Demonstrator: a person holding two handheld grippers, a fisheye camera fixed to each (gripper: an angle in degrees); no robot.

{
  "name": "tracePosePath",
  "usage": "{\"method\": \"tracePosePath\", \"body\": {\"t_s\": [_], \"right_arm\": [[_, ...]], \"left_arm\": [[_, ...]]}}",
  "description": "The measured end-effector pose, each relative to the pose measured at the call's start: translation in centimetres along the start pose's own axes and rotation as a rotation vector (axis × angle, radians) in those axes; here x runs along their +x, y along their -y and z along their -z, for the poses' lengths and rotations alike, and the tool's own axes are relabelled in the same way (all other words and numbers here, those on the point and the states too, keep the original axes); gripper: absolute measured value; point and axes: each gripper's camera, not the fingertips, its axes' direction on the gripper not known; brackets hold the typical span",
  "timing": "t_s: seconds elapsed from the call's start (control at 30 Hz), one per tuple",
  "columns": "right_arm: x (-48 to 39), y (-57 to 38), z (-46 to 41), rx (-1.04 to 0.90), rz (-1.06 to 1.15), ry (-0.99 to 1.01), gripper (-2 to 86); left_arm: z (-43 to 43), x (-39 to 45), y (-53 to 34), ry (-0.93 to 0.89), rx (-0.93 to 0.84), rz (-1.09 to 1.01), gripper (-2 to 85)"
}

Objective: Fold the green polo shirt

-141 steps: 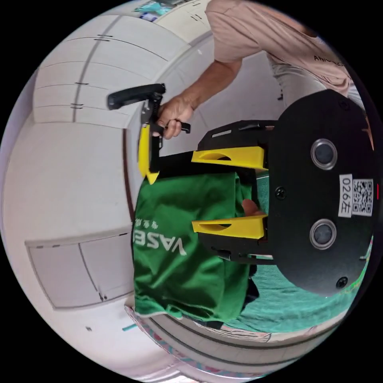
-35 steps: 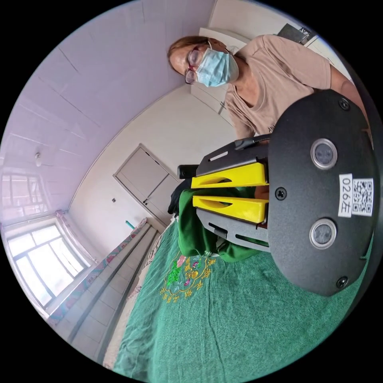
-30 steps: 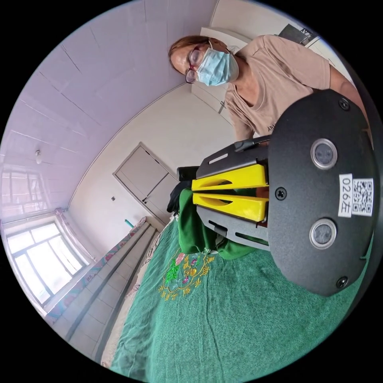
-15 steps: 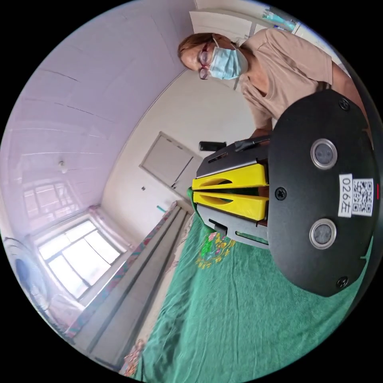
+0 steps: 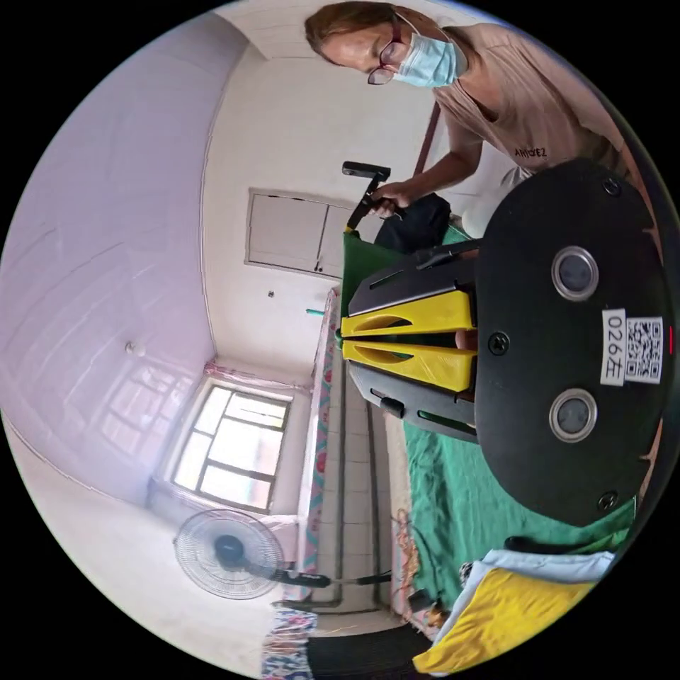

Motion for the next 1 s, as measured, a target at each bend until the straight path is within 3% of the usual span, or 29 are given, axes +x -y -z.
{"method": "tracePosePath", "body": {"t_s": [0.17,0.33,0.43,0.6,0.73,0.83,1.0], "right_arm": [[-2.1,2.6,2.2,-0.001,0.098,-0.066,-1.4],[-1.7,2.7,-1.7,-0.109,0.143,-0.133,-0.2],[0.4,0.6,-9.1,-0.25,0.12,-0.16,0.1],[5.4,-8.5,-28.6,-0.572,0.071,-0.245,0.8],[8.7,-14.2,-38.6,-0.747,-0.027,-0.258,1.3],[7.7,-15.3,-40.0,-0.706,-0.035,-0.199,1.6],[-1.6,-15.6,-42.4,-0.713,0.111,0.168,1.6]], "left_arm": [[1.6,1.3,1.7,0.017,0.002,-0.051,-0.7],[-1.2,-1.4,1.5,0.012,-0.052,-0.008,-0.6],[-6.3,-5.2,0.1,0.016,-0.127,0.07,-0.5],[-18.3,-15.4,-5.9,0.0,-0.218,0.339,1.1],[-22.2,-20.2,-10.3,-0.056,-0.303,0.516,5.9],[-19.3,-20.3,-11.2,-0.085,-0.228,0.492,8.7],[-11.8,-19.2,-10.6,-0.011,-0.299,0.446,6.4]]}}
